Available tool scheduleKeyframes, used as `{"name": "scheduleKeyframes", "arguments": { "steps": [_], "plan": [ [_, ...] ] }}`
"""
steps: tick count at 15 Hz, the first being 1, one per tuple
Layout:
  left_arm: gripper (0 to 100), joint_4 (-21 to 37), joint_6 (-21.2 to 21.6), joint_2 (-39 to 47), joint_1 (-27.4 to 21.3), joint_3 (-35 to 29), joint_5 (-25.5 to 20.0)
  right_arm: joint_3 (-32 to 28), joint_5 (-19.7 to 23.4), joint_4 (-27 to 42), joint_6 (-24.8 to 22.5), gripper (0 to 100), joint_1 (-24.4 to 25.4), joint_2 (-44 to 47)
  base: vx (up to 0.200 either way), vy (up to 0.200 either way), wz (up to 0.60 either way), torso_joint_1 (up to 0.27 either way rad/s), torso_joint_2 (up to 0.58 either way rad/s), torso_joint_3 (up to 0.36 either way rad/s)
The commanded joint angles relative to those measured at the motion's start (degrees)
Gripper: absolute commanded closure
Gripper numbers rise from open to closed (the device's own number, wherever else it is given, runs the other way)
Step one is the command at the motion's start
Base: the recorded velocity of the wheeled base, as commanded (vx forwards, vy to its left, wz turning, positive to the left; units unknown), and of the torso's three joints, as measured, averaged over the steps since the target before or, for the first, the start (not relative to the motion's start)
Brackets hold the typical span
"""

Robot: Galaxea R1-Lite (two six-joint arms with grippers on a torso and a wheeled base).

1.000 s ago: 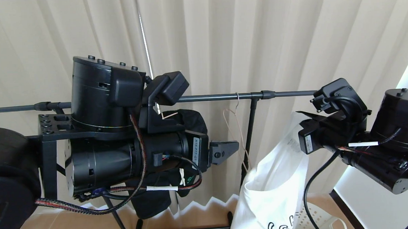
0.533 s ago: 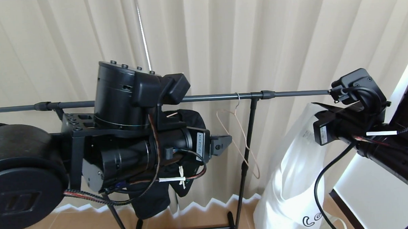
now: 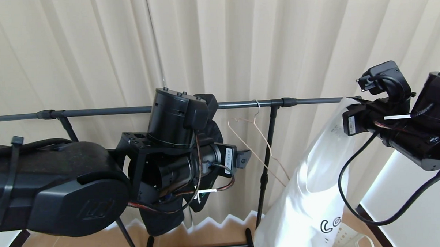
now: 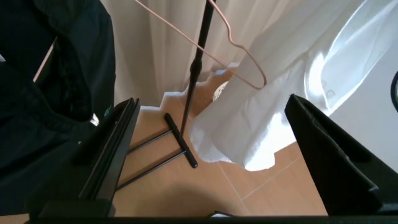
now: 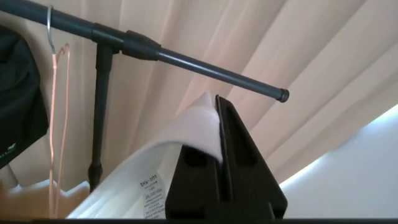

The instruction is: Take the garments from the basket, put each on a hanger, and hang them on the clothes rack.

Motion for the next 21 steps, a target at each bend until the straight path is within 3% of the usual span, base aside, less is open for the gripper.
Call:
{"name": "scheduleKeyframes", "arguments": {
  "steps": [1, 6, 9, 13, 16, 21],
  "plan": [
    [0, 0.0, -0.1, 1.7, 0.0, 0.2, 0.1, -4.8, -0.5, -1.5, 1.9, 100, -2.3, 6.7, 0.0, 0.0, 0.0, 0.0, 0.0, 0.0],
    [0, 0.0, -0.8, 1.7, 0.0, -0.3, 0.1, -3.1, 0.7, -3.6, 1.4, 100, -6.9, 5.8, 0.0, 0.0, 0.0, 0.0, 0.0, 0.0],
    [0, 0.4, -0.9, 2.1, 0.0, -1.3, 0.1, 0.8, 10.6, -3.2, -4.1, 100, -13.1, 0.0, 0.0, 0.0, 0.0, 0.0, 0.0, 0.0],
    [0, 0.5, 0.1, 2.5, 0.2, -1.3, -0.5, 0.1, 18.3, 0.6, -4.8, 100, -22.0, -3.5, 0.0, 0.0, 0.0, 0.0, 0.0, 0.0],
    [0, 0.4, 0.2, 2.6, 0.2, -1.3, -0.4, -1.3, 19.8, 0.7, -4.8, 100, -25.2, -3.6, 0.0, 0.0, 0.0, 0.0, 0.0, 0.0],
    [0, 0.2, 1.4, 3.5, 0.5, -1.4, -0.1, -2.9, 19.6, 0.6, -4.6, 100, -25.4, -1.7, 0.0, 0.0, 0.0, 0.0, 0.0, 0.0]
  ]
}}
